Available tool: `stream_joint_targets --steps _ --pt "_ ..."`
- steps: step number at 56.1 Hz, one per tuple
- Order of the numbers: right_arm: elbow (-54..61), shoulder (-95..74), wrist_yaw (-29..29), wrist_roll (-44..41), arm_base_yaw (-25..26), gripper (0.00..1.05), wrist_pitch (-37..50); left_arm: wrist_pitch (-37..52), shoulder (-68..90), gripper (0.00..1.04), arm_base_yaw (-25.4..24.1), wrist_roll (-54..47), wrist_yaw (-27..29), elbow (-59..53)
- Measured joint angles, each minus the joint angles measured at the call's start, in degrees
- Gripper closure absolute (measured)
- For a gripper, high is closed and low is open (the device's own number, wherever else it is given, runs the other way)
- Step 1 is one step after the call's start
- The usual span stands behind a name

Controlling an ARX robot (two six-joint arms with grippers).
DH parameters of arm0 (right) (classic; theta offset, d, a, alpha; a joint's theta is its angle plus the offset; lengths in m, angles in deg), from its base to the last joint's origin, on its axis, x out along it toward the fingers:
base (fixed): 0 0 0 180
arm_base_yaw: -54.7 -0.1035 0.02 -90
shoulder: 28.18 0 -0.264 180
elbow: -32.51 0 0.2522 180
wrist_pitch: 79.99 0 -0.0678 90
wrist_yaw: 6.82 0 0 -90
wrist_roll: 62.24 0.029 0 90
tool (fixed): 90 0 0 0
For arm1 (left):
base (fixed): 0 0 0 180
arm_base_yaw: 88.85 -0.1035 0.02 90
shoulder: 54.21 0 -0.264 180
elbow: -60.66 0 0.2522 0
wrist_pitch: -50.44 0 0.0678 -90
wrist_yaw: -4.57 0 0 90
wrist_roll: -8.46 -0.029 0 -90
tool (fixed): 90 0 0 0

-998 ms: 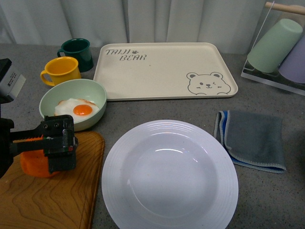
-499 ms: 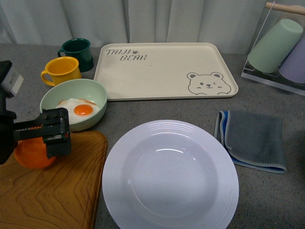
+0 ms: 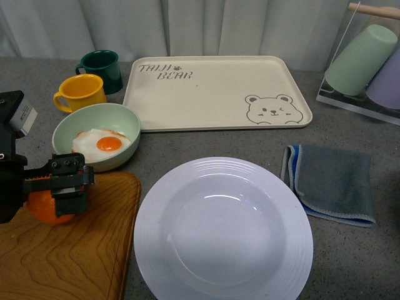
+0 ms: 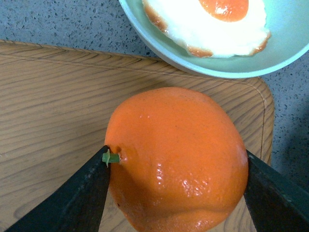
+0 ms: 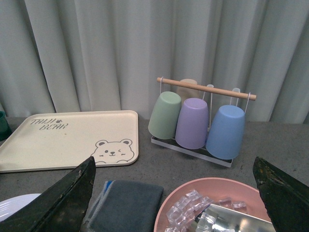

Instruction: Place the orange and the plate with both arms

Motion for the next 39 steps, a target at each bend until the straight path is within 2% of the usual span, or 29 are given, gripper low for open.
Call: stream_joint_targets --steps 5,12,19,26,39 --pt "0.0 0.0 0.0 0.0 0.0 0.09 0.0 -0.4 -1.4 0.39 0.5 -0.9 1.0 -0.2" --pt "0.0 0.0 0.0 0.0 0.0 0.09 0.0 -1.7 -4.6 0.41 1.8 -2.6 2.9 -0.6" --pt "0.0 0.0 0.0 0.0 0.0 0.09 0.0 -1.6 -10.0 0.41 6.1 -7.6 8.7 -2.3" --pt "0.0 0.0 0.0 0.0 0.0 0.09 0.0 4.4 -12.7 0.41 15.3 -15.9 16.1 -3.8" --pt "0.0 0.0 0.0 0.0 0.0 0.09 0.0 14.4 -2.3 0.41 30.3 -22.3 19.3 -2.0"
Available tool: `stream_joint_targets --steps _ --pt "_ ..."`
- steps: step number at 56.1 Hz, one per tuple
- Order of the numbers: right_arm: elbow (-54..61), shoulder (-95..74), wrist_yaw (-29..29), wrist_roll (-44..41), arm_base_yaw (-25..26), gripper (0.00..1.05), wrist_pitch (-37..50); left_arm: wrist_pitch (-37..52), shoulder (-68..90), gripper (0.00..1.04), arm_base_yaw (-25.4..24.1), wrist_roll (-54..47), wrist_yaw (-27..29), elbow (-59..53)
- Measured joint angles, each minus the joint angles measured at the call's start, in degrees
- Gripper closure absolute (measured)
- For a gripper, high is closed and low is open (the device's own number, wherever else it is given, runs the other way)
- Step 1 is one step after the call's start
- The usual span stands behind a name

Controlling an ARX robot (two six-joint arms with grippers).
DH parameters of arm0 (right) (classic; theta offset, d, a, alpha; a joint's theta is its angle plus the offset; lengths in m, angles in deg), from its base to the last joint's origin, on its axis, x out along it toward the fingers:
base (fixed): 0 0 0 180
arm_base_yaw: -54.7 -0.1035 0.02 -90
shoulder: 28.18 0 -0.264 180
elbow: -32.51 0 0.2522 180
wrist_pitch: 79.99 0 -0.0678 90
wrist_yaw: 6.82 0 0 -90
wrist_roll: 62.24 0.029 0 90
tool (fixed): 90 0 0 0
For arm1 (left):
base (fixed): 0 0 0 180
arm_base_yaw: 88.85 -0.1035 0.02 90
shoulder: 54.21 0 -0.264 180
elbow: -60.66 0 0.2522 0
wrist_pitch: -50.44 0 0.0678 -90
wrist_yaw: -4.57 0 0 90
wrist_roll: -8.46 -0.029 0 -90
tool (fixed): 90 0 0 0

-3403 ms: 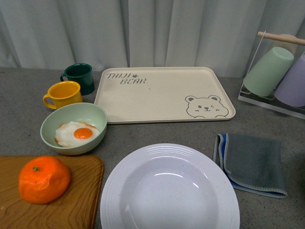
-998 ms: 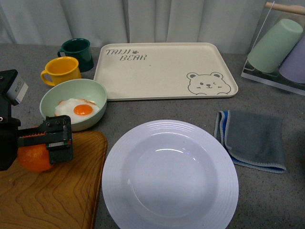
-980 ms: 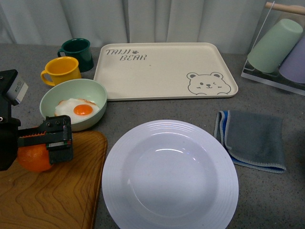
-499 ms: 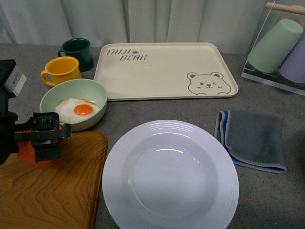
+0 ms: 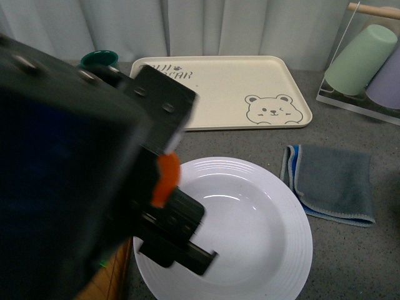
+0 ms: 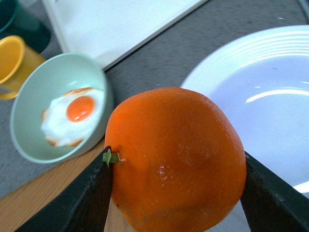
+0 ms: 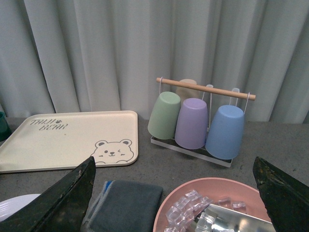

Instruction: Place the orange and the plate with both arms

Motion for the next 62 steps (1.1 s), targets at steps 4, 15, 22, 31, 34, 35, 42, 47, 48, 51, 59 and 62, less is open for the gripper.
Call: stream_joint_targets --steps 4,15,22,31,34,35,42,47,48,51,59,62 --pt "0.0 0.0 0.0 0.0 0.0 0.09 0.0 2.5 3.5 0.41 2.3 -0.9 0.1 1.3" --pt "0.0 0.0 0.0 0.0 0.0 0.09 0.0 8.5 10.8 0.41 5.4 -4.0 -1.5 4.4" --pt "0.0 0.0 0.0 0.0 0.0 0.09 0.0 8.4 13.8 0.41 5.5 -5.9 -3.5 6.4" --pt "0.0 0.0 0.0 0.0 0.0 0.09 0.0 7.3 16.7 0.41 4.1 -7.4 -4.2 9.0" --pt "0.0 0.0 0.0 0.0 0.0 0.09 0.0 7.0 17.3 0.41 3.9 -8.0 -4.5 9.2" --pt "0.0 0.0 0.0 0.0 0.0 0.09 0.0 6.7 17.5 0.41 3.8 -8.2 -4.7 9.2" --pt "0.0 0.0 0.0 0.0 0.0 0.09 0.0 5.4 17.4 0.22 3.7 -8.2 -5.5 9.2" --pt "0.0 0.0 0.0 0.0 0.0 0.09 0.0 4.3 16.2 0.08 3.7 -7.8 -5.7 8.8" --pt "0.0 0.0 0.0 0.0 0.0 0.09 0.0 4.2 15.9 0.06 3.7 -7.7 -5.7 8.7" --pt "0.0 0.0 0.0 0.0 0.0 0.09 0.0 3.7 14.4 0.06 3.8 -7.5 -5.7 8.2" --pt "0.0 0.0 0.0 0.0 0.0 0.09 0.0 2.4 10.3 0.07 3.9 -6.1 -6.2 7.5" --pt "0.0 0.0 0.0 0.0 0.0 0.09 0.0 1.2 8.4 0.07 3.9 -4.9 -6.5 7.3"
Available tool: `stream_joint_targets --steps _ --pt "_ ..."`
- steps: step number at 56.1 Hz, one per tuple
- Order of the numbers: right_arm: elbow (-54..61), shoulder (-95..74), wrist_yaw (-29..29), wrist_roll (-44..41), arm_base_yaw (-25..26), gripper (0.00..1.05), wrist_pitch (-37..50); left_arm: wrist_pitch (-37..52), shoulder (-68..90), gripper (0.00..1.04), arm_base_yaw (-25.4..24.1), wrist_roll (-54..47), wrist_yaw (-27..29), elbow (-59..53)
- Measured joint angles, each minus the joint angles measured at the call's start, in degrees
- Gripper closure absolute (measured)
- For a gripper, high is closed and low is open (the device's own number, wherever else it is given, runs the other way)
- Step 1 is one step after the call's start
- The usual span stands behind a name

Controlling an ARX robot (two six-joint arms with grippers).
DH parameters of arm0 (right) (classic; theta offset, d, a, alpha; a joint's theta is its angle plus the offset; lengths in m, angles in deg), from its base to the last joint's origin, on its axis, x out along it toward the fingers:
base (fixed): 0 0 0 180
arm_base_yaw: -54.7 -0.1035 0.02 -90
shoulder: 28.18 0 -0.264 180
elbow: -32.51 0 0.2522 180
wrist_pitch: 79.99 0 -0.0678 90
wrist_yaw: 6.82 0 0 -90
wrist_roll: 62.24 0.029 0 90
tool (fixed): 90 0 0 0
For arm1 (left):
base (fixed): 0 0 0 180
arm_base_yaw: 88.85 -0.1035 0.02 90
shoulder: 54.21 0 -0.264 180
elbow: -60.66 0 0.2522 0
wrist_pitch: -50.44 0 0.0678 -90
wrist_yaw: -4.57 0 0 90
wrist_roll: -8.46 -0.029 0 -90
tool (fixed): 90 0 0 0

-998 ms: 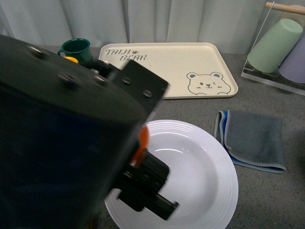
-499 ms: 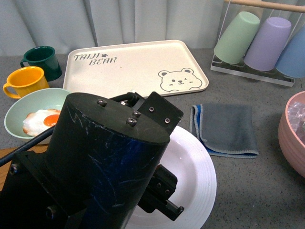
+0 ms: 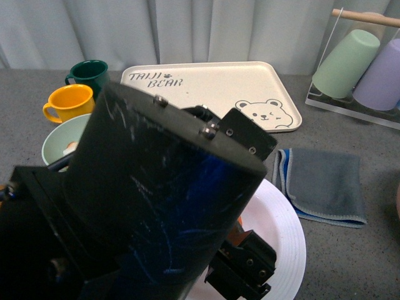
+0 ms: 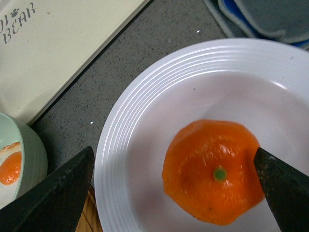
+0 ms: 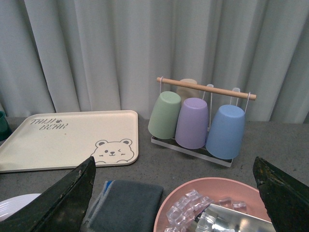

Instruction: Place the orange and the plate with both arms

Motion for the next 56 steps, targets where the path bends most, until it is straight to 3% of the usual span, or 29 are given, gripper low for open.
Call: stream_joint_targets --steps 11,16,19,21,24,29,32,42,56 --pt "0.0 0.0 0.0 0.0 0.0 0.09 0.0 -3.9 -6.0 0.07 -3.6 8.4 -2.1 -0.7" --pt "0.0 0.0 0.0 0.0 0.0 0.09 0.0 -0.3 -6.6 0.07 -6.6 11.0 -0.1 -2.1" --pt "0.0 0.0 0.0 0.0 0.0 0.09 0.0 7.5 -5.0 0.14 -7.6 10.9 5.6 -4.1" --pt "0.0 0.0 0.1 0.0 0.0 0.09 0.0 17.3 -3.2 0.24 -8.8 10.8 10.1 -7.8" --pt "0.0 0.0 0.0 0.0 0.0 0.09 0.0 26.2 -3.0 0.33 -10.3 10.8 12.4 -12.5" --pt "0.0 0.0 0.0 0.0 0.0 0.09 0.0 40.2 -7.9 0.56 -14.9 10.6 10.7 -20.0" --pt "0.0 0.0 0.0 0.0 0.0 0.09 0.0 45.1 -13.1 0.69 -18.3 10.6 6.8 -24.4" --pt "0.0 0.0 0.0 0.0 0.0 0.09 0.0 39.1 -28.9 1.01 -26.5 10.7 -0.1 -32.3" --pt "0.0 0.0 0.0 0.0 0.0 0.09 0.0 25.0 -46.6 1.01 -33.4 10.6 -7.3 -34.2"
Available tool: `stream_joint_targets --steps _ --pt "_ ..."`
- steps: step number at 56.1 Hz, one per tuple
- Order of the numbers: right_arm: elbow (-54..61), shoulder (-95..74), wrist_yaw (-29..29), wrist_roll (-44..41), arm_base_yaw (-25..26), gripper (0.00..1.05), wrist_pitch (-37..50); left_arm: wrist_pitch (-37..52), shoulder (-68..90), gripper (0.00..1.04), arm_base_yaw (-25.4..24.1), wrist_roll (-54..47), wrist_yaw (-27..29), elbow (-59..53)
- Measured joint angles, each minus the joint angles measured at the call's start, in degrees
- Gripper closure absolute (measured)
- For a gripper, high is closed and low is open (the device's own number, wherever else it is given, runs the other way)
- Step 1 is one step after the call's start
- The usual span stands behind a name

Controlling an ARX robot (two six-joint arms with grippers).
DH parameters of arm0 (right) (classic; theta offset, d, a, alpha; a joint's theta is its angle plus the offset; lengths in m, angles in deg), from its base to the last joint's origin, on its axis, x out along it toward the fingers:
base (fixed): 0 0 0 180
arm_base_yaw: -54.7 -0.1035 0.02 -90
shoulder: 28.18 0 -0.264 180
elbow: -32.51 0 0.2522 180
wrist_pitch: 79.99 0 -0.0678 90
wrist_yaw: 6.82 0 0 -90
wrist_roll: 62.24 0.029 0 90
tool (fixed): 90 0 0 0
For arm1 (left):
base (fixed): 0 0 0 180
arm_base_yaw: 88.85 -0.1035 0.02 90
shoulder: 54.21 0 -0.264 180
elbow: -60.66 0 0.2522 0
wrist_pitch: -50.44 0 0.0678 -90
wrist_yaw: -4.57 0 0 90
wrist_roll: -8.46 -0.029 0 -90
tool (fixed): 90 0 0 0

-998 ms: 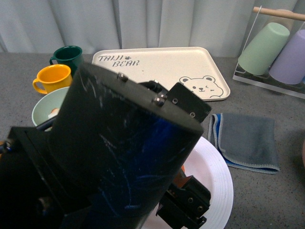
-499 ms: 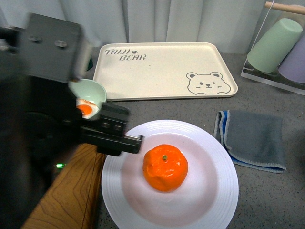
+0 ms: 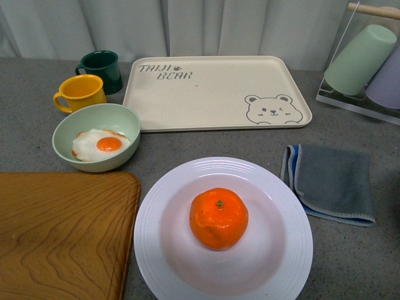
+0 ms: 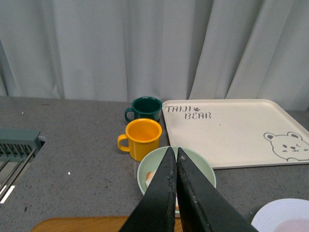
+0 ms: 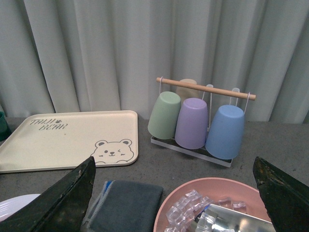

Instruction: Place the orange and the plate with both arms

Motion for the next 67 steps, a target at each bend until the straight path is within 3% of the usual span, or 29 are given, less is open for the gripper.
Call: stream_joint_targets --steps 12,21,24,28,67 --pt "0.0 0.0 0.0 0.0 0.0 0.09 0.0 -19.8 -19.5 1.01 -5.0 0.0 -4.7 0.0" --pt "0.0 0.0 0.0 0.0 0.0 0.09 0.0 -26.4 -27.0 1.01 -7.8 0.0 -7.9 0.0" --pt "0.0 0.0 0.0 0.0 0.0 0.09 0.0 -28.8 -29.3 1.01 -11.1 0.0 -12.0 0.0" --pt "0.0 0.0 0.0 0.0 0.0 0.09 0.0 -31.1 -31.8 1.01 -13.0 0.0 -12.0 0.0" --pt "0.0 0.0 0.0 0.0 0.0 0.09 0.0 -46.7 -48.0 1.01 -13.3 0.0 -12.7 0.0"
